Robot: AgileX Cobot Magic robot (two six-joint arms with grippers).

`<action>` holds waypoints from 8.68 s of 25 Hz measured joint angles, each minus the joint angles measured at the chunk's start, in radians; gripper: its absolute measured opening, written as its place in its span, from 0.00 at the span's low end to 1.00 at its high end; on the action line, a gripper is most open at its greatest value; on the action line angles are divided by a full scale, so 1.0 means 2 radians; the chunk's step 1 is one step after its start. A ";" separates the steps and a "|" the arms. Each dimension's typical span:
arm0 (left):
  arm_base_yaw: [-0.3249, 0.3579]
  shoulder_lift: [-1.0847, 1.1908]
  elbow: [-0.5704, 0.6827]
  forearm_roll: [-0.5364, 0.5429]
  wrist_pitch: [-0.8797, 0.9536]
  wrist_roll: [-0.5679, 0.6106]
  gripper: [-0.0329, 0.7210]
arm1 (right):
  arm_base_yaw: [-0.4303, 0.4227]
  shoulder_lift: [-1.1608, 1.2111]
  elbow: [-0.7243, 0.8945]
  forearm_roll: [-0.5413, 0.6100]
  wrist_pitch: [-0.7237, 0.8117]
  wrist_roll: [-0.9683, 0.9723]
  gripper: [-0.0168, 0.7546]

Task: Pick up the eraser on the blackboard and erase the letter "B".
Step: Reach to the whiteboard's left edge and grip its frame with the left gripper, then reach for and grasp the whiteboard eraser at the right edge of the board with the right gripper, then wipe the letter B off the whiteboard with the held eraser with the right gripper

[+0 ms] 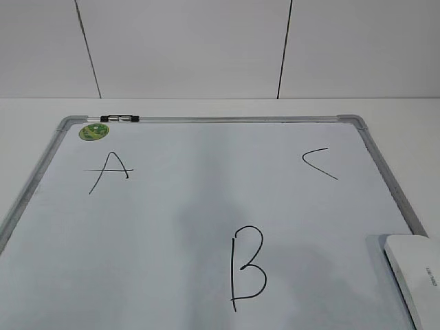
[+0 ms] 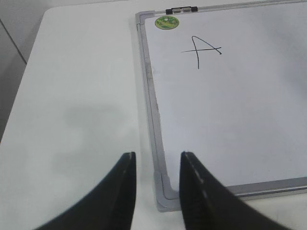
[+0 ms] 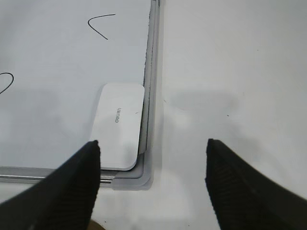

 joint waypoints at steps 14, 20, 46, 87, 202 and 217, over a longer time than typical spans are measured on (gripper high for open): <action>0.000 0.000 0.000 0.000 0.000 0.000 0.36 | 0.000 0.000 0.000 0.000 0.000 0.000 0.71; 0.000 0.000 0.000 0.000 0.000 0.000 0.36 | 0.000 0.000 0.000 0.000 0.000 0.000 0.71; 0.000 0.109 -0.035 -0.017 0.026 0.000 0.36 | 0.000 0.252 -0.093 0.040 0.035 0.047 0.71; 0.001 0.897 -0.384 0.027 -0.062 -0.023 0.36 | 0.000 0.438 -0.145 0.108 0.046 0.049 0.71; 0.001 0.998 -0.407 0.007 -0.092 -0.024 0.07 | 0.029 0.793 -0.148 0.087 -0.108 -0.002 0.71; 0.001 0.998 -0.407 0.007 -0.092 -0.024 0.07 | 0.031 0.796 -0.225 0.089 -0.044 -0.002 0.71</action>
